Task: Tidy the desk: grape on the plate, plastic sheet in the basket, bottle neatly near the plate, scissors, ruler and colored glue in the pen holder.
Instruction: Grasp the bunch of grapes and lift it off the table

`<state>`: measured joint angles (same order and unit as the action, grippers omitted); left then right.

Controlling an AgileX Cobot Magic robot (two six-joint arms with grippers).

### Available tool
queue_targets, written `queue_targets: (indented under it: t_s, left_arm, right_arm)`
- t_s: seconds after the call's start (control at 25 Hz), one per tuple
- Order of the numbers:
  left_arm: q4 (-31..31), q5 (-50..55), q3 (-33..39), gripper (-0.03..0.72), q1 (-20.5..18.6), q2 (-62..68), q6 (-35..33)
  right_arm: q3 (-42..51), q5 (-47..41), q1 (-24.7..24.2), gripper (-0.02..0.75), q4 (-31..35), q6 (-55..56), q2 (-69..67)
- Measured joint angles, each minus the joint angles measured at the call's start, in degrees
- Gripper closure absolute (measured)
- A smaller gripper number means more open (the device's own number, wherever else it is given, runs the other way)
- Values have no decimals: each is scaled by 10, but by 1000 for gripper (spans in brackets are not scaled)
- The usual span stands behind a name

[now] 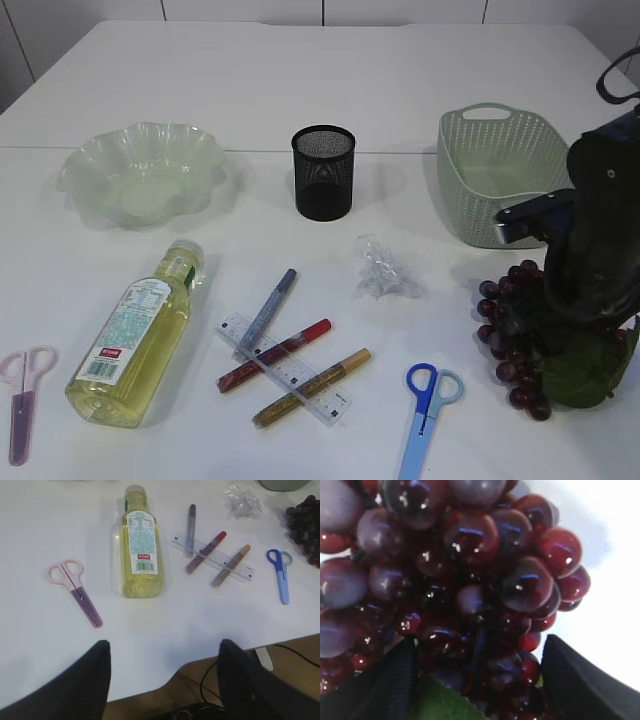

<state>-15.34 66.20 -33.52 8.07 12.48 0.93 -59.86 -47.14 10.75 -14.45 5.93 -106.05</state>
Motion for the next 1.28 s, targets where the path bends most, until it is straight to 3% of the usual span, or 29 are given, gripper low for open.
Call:
queue_targets:
  t_s: [0.68, 1.08, 1.28]
  left_arm:
    - [-17, 1, 0, 200, 0, 0, 5]
    - [-28, 1, 0, 200, 0, 0, 5]
    - [-30, 0, 0, 200, 0, 0, 5]
  right_arm:
    - [-3, 14, 0, 160, -23, -1, -34]
    - [-5, 16, 0, 445, -29, -1, -36]
    - [-7, -1, 0, 478, -27, -1, -36]
